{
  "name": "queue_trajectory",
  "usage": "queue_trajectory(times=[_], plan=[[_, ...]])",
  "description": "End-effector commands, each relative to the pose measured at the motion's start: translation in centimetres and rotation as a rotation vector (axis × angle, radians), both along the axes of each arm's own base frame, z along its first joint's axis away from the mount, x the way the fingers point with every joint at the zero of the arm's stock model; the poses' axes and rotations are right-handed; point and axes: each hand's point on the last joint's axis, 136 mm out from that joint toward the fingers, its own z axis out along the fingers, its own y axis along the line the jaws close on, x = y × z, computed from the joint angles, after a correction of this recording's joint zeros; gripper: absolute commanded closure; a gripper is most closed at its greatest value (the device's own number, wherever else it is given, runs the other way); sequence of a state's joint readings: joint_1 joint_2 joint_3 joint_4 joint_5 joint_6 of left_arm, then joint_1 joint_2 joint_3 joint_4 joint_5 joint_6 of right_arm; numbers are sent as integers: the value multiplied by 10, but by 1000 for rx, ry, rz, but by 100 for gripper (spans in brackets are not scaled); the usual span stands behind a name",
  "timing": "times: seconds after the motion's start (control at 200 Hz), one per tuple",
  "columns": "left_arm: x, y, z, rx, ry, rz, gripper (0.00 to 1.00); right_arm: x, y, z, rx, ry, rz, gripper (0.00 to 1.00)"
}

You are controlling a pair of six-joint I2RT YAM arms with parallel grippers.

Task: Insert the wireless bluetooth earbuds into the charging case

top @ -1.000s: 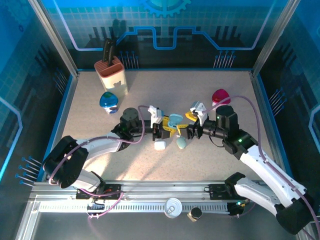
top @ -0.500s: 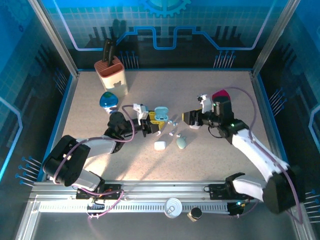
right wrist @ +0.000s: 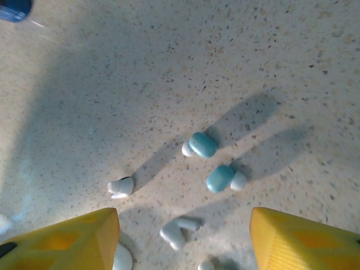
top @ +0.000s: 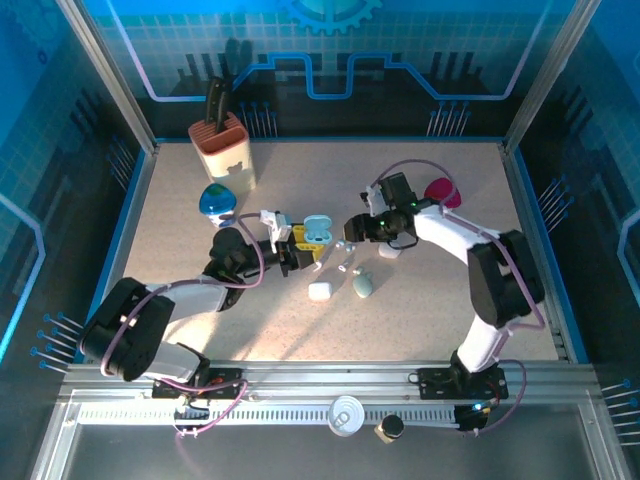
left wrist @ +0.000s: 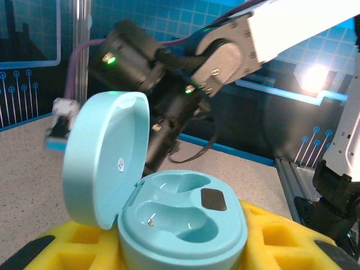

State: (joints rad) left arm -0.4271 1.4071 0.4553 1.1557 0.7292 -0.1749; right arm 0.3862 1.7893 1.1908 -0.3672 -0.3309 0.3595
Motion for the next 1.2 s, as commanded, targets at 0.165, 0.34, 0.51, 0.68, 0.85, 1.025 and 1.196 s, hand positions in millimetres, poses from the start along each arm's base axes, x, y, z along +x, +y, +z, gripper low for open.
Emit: queue_trajectory(times=[0.165, 0.34, 0.51, 0.68, 0.85, 1.025, 1.196], plan=[[-6, 7, 2, 23, -24, 20, 69, 2, 25, -38, 10, 132, 90, 37], [-6, 6, -1, 29, -13, 17, 69, -5, 24, -54, 8, 169, 102, 37], [-5, 5, 0, 27, -10, 7, 69, -21, 21, -58, 16, 193, 106, 37], [-2, 2, 1, 26, -2, -2, 69, -37, 20, -49, 44, 196, 113, 37], [1, 0, 4, 2, -2, -7, 69, -45, 29, -35, 105, 175, 133, 38], [3, -1, 5, -13, 0, -13, 69, -36, 23, -19, 137, 83, 95, 38], [4, -1, 4, -5, 3, -11, 70, -13, 10, -28, 82, 73, 48, 39]])
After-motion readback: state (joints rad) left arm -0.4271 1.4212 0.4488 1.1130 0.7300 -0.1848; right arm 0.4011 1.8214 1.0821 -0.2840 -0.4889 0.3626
